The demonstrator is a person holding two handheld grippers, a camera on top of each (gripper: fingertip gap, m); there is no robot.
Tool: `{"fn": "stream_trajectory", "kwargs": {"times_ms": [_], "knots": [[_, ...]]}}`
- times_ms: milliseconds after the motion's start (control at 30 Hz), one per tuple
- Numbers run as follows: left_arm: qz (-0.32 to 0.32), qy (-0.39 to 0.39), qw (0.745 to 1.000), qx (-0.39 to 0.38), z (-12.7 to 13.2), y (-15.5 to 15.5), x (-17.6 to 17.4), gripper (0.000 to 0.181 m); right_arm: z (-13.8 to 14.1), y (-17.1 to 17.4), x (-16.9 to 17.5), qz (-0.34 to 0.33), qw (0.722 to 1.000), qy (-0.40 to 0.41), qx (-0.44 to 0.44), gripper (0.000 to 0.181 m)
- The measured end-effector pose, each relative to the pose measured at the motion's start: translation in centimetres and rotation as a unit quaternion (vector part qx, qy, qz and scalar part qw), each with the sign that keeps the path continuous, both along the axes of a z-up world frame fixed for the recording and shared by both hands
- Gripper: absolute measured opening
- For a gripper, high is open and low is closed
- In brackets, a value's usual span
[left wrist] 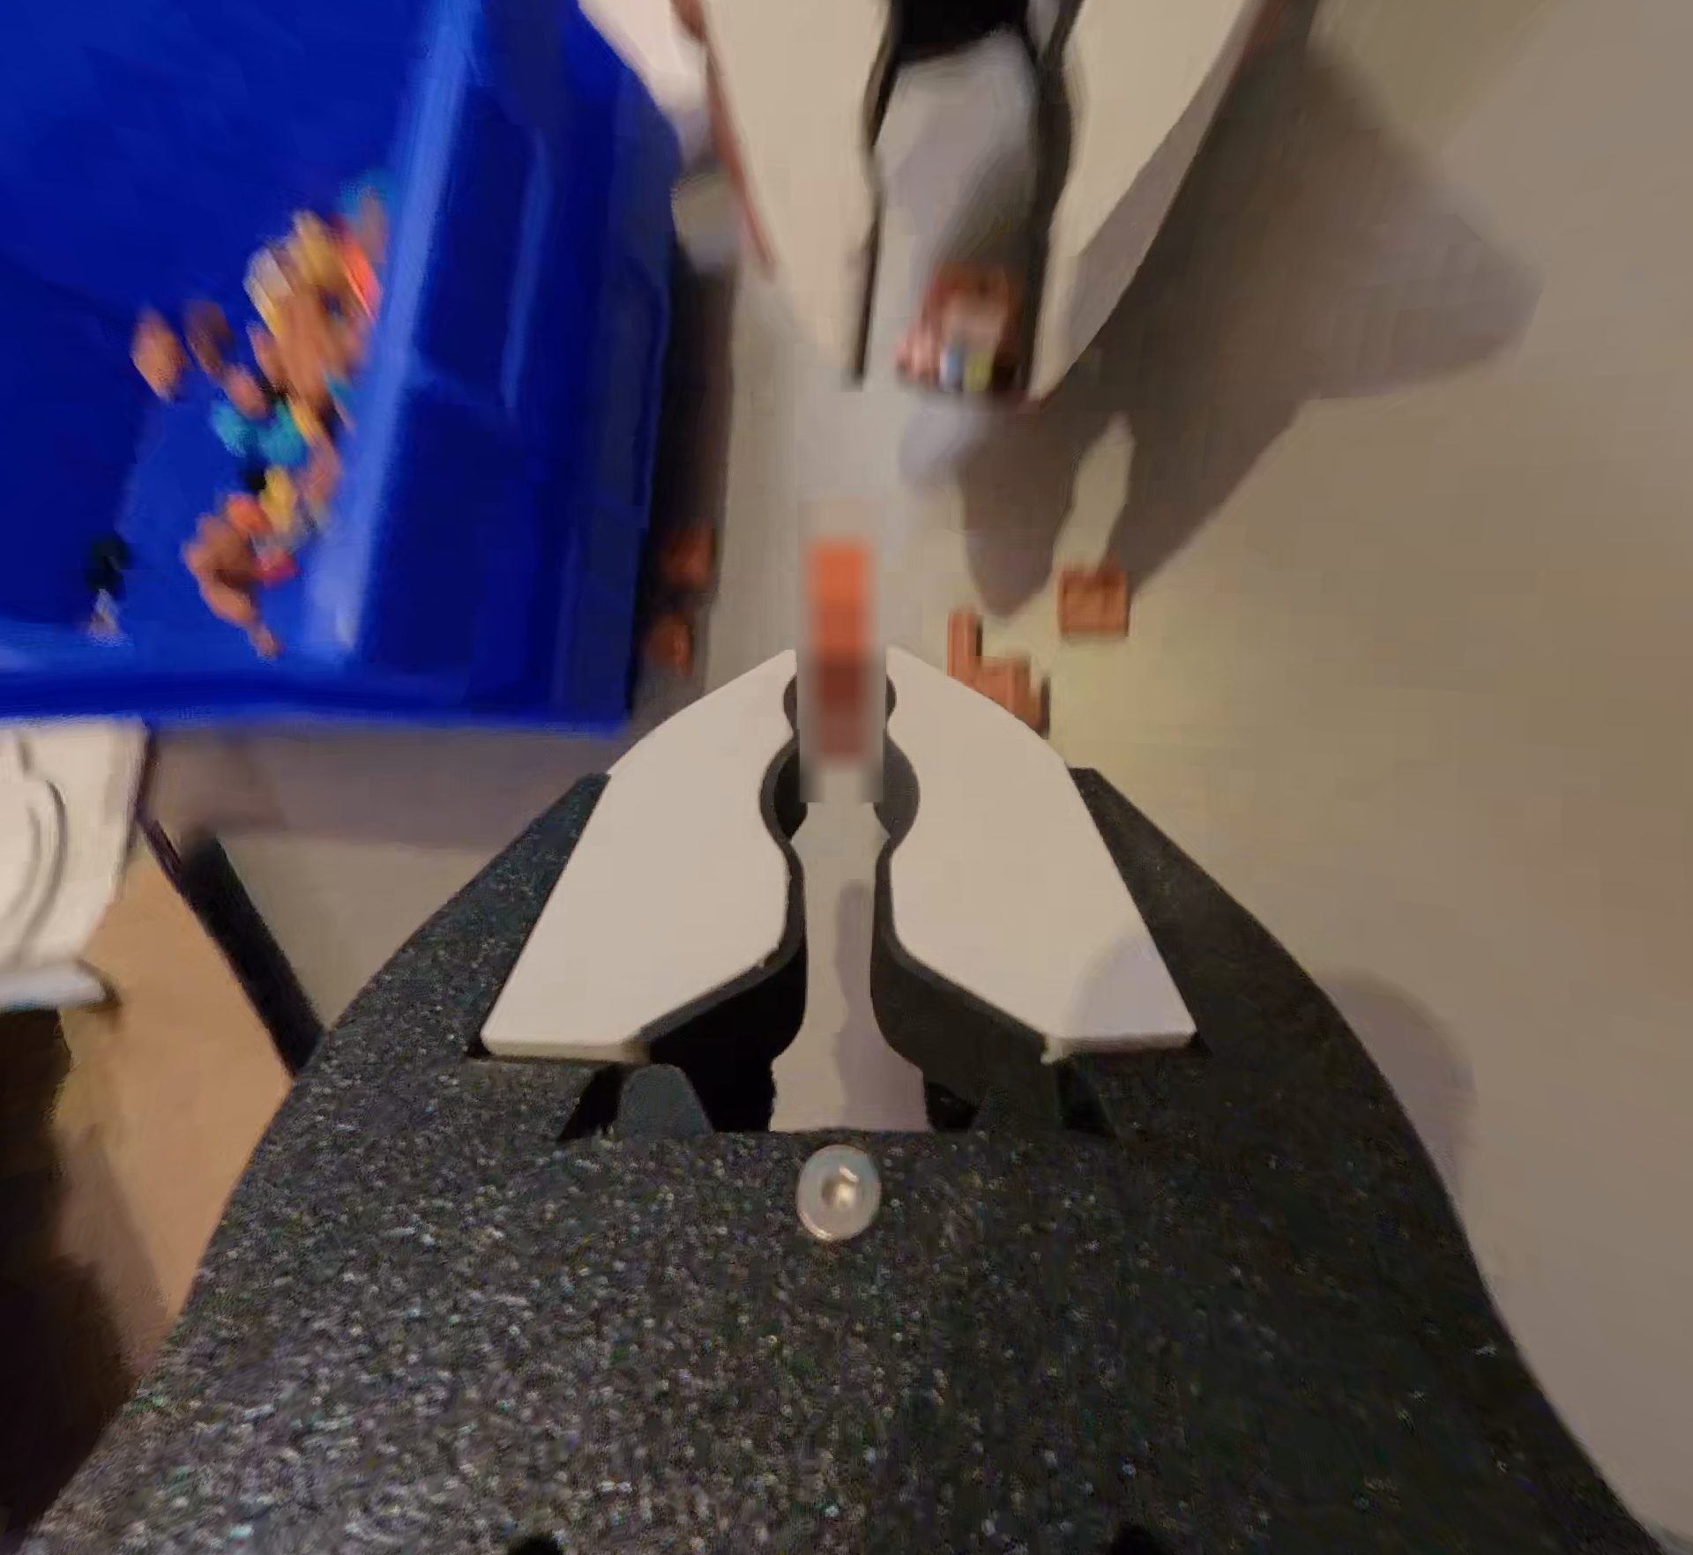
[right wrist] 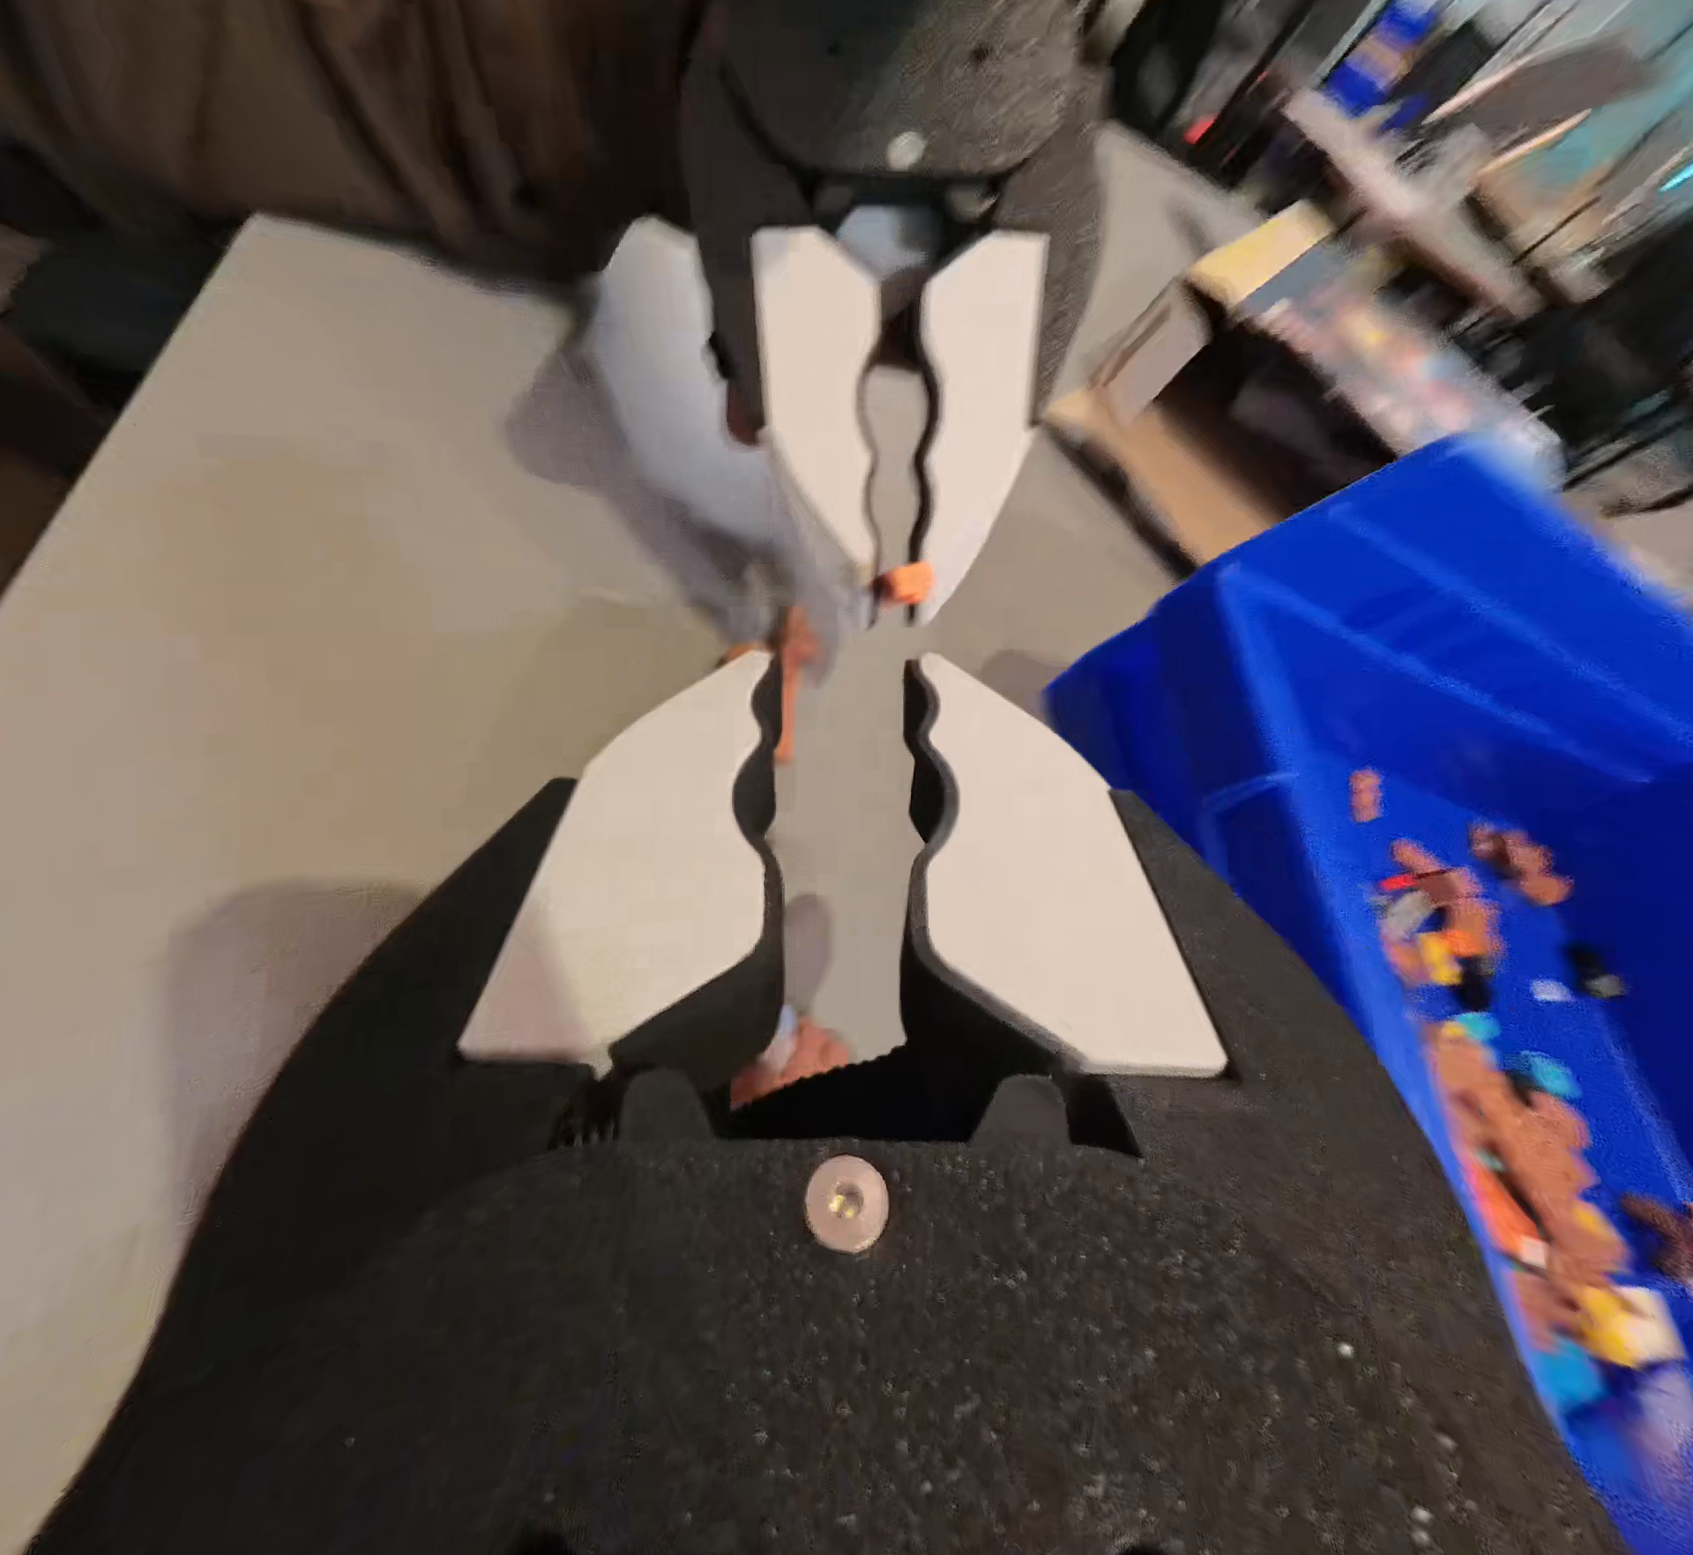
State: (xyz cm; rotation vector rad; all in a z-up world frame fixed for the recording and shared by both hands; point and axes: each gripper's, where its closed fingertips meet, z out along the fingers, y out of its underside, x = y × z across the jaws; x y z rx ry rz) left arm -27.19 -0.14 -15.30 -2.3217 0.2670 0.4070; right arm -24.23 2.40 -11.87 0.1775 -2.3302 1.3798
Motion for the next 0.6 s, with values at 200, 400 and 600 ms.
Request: {"fn": "stream_trajectory", "kwargs": {"times_ms": [200, 400, 600], "knots": [[0.069, -0.059, 0.985, -0.146, -4.7, -4.4, -1.4, 0.01, -6.0, 0.0, 2.0, 0.034, 0.985, -0.103, 0.133, 0.032], [0.07, -0.079, 0.984, -0.144, -4.7, -4.5, -1.1, 0.017, -7.1, -0.6, 1.6, 0.005, 0.979, -0.134, 0.153, 0.032], [0.08, -0.072, 0.988, -0.111, -3.9, -3.7, -1.8, 0.025, -8.1, -1.1, 1.9, -0.004, 0.972, -0.156, 0.175, 0.017]]}}
